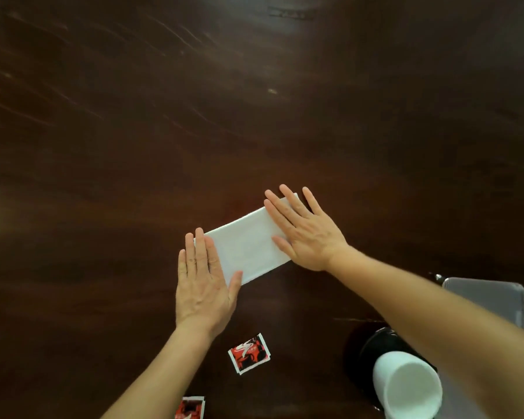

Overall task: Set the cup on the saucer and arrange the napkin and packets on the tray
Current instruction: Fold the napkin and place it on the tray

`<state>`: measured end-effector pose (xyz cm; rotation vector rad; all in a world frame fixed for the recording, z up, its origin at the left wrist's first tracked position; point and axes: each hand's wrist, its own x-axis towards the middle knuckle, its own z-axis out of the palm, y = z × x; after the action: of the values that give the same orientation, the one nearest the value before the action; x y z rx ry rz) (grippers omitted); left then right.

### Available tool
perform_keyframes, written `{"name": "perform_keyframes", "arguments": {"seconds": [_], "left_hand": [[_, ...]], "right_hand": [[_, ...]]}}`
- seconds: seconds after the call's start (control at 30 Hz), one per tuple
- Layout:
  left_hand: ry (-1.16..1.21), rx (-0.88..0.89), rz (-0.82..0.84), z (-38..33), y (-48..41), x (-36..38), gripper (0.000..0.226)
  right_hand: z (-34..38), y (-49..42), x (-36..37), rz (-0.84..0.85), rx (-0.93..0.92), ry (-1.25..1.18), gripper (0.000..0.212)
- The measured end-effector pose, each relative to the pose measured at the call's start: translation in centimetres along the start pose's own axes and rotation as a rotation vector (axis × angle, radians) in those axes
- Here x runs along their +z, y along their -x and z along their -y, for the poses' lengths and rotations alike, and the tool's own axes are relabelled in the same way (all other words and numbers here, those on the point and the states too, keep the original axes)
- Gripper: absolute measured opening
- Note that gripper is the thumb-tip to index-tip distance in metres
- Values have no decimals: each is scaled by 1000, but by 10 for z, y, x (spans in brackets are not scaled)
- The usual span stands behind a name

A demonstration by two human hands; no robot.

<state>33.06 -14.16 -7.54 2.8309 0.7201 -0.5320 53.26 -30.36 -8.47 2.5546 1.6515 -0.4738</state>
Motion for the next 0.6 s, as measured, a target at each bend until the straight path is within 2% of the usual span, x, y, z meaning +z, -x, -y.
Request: {"name": "perform_keyframes", "arguments": {"seconds": [0.13,0.2,0.33,0.5,0.6], "left_hand": [[68,-79,42,-26,25,2,94],[65,-84,68,-38,35,2,95],[36,-127,167,-60,47,0,98],[55,-102,228,-92,65,-2,100],[37,-129,272,-101,65,-10,98]], "right_hand": [[-32,-43,-23,29,-271,143,65],[-42,-70,-37,17,-291,197,65],[-37,-109,-52,8,-214,249,71],[-14,-120,-57,15,101,241,84],[-6,-119,-61,85,194,158,83]]}}
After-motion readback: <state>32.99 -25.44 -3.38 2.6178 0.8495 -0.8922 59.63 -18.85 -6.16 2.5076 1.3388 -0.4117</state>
